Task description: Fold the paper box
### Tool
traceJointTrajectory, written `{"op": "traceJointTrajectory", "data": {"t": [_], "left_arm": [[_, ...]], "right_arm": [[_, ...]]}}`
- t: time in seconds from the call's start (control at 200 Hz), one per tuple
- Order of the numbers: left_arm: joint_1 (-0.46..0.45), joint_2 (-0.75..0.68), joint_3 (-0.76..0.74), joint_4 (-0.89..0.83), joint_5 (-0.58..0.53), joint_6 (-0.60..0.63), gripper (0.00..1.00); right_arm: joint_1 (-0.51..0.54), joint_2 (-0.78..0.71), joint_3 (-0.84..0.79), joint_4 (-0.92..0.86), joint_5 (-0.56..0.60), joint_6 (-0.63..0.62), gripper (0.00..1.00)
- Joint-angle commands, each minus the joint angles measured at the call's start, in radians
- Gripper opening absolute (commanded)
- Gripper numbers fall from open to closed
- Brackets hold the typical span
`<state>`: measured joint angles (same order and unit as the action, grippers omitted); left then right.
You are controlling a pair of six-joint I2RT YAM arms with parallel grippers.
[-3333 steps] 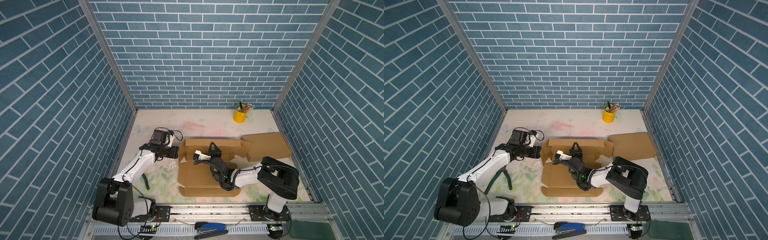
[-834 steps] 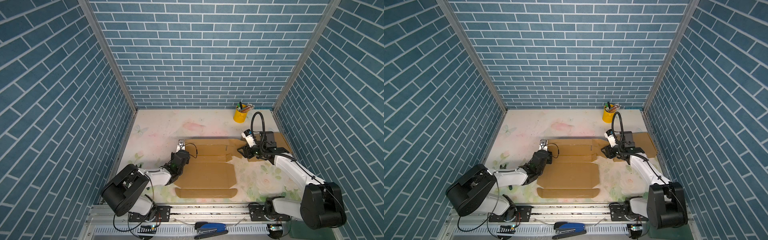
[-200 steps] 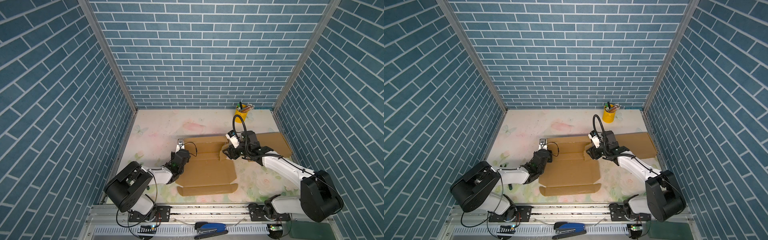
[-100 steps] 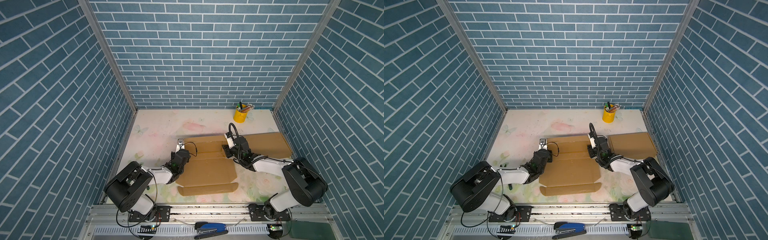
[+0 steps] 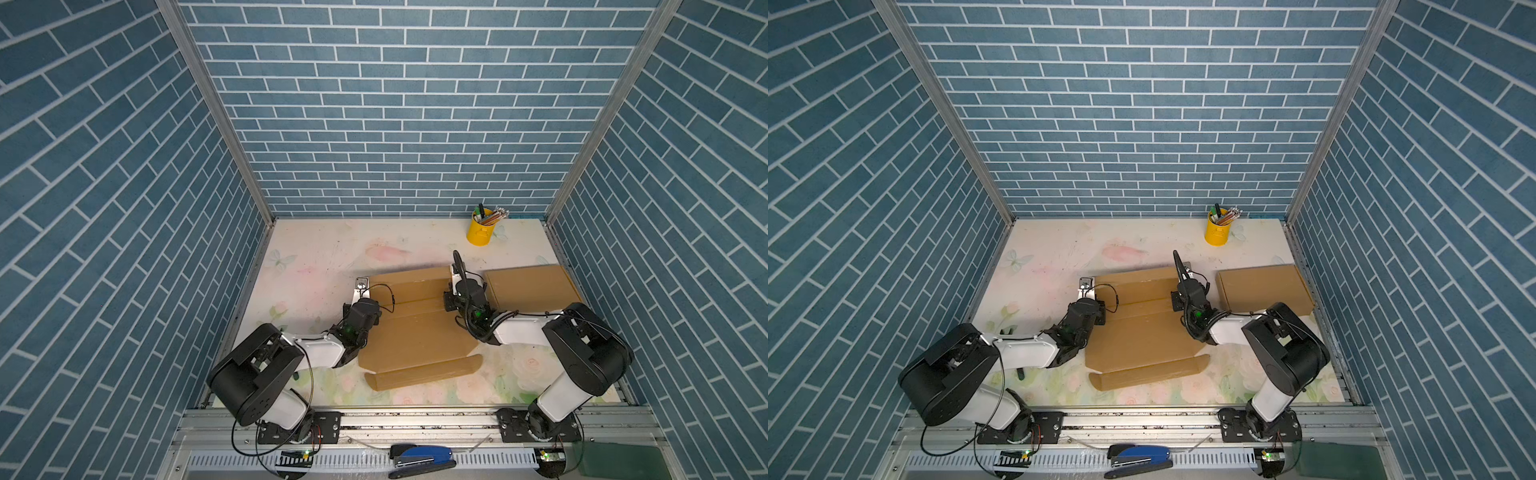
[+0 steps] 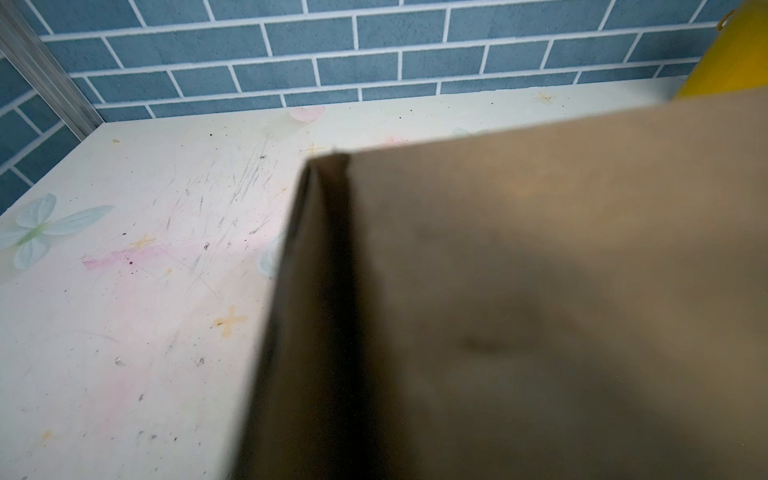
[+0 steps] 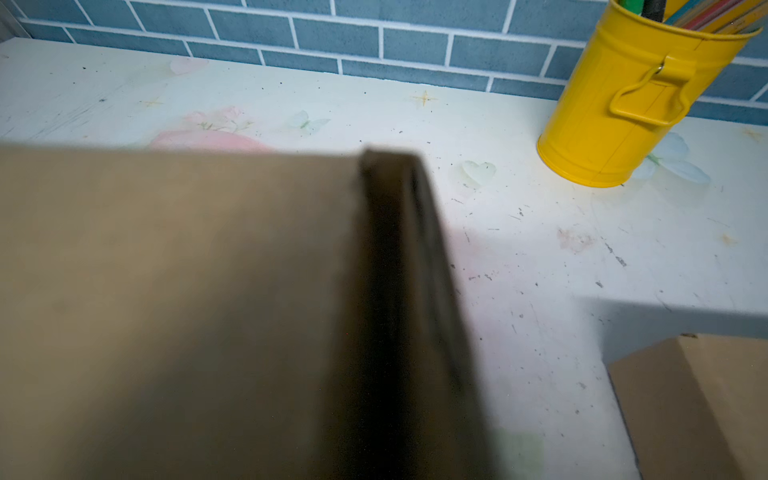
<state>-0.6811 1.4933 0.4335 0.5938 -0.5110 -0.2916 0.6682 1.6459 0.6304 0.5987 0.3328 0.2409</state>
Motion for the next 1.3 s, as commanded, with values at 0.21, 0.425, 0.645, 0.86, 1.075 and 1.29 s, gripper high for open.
{"op": "traceJointTrajectory", "data": {"t": [0.21,0.425,0.645,0.86,1.075,1.29], "left_arm": [[-0.002,0.022,-0.015,-0.149,0.045,0.007,0.00],[-0.001,0.026,-0.011,-0.149,0.047,0.017,0.00],[-0.001,0.027,-0.005,-0.152,0.046,0.014,0.00],[-0.001,0.016,0.003,-0.170,0.050,0.007,0.00],[-0.002,-0.031,0.038,-0.270,0.051,-0.004,0.00],[0.016,-0.095,0.135,-0.509,0.088,-0.027,0.00]], "right_arm": [[-0.025,-0.125,0.043,-0.219,-0.102,-0.003,0.42],[-0.035,-0.220,0.058,-0.262,-0.124,-0.047,0.45],[-0.038,-0.178,0.096,-0.240,-0.057,-0.043,0.24],[-0.016,-0.109,0.055,-0.134,0.041,-0.013,0.00],[-0.018,-0.152,0.096,-0.243,-0.040,0.010,0.34],[-0.083,-0.292,0.111,-0.446,-0.239,0.032,0.60]]}}
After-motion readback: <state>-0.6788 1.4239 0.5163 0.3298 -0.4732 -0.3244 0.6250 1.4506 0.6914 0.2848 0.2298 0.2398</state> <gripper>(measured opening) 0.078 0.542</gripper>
